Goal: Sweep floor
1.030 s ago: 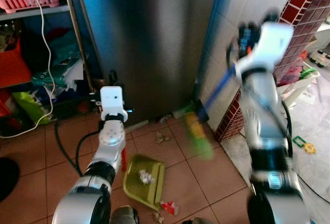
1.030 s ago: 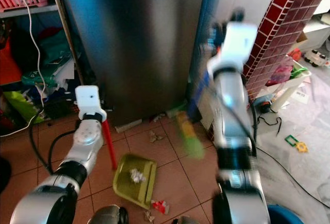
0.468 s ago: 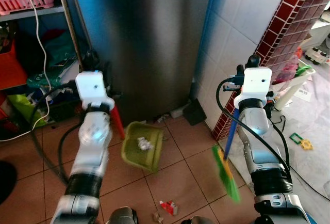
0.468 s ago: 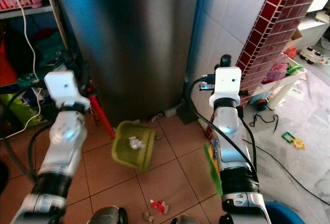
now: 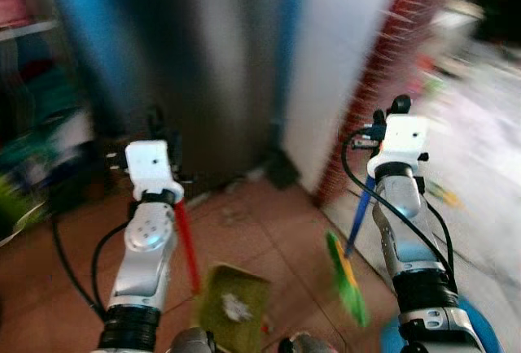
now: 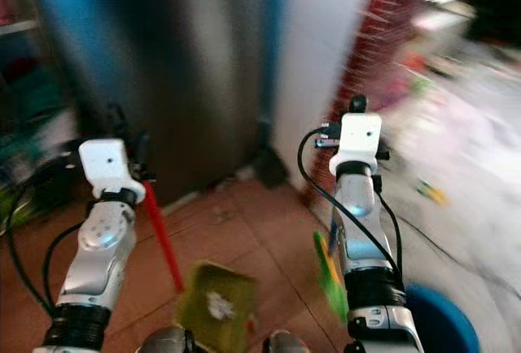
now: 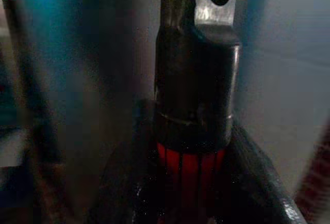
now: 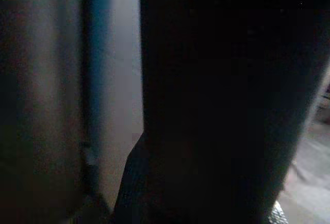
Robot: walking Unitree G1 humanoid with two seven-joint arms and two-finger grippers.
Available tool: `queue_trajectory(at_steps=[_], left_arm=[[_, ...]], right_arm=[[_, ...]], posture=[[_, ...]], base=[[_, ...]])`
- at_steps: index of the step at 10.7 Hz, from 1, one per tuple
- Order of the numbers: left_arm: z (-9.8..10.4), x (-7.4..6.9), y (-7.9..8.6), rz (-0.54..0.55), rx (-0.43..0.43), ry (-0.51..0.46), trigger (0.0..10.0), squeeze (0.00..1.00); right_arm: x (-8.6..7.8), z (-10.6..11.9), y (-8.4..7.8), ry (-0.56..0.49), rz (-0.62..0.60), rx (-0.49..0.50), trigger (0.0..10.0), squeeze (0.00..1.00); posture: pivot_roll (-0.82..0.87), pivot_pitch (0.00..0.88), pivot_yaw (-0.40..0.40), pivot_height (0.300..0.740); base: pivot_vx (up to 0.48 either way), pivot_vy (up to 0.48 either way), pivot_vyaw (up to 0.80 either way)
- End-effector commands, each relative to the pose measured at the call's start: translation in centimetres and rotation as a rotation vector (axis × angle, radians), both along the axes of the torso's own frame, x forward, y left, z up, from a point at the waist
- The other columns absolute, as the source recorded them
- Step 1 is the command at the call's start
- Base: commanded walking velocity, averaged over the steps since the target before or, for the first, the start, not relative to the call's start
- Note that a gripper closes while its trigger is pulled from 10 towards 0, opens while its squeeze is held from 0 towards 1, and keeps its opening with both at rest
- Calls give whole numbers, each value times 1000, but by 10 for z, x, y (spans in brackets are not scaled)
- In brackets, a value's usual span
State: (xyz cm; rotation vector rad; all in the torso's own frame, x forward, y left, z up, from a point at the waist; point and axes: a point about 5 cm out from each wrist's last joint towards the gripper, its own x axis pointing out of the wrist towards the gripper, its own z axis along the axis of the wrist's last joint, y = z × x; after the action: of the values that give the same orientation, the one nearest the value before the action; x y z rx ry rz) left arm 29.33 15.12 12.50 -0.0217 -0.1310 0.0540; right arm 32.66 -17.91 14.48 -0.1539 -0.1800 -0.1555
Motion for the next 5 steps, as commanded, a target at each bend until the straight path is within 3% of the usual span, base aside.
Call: queue_trajectory(at_steps=[1,5], left_arm=[[23,2,0,-6,-3,-92,10000,0],[25,4,1,-7,-48,-51,10000,0]], right_arm=[[3,12,-2,-51,-10,-13,10000,0],[2,1,-4,2,-16,-14,10000,0]], posture=[[-51,0,-9,740],[-56,0,-11,740]], base=[[0,0,-800],[0,0,-800]])
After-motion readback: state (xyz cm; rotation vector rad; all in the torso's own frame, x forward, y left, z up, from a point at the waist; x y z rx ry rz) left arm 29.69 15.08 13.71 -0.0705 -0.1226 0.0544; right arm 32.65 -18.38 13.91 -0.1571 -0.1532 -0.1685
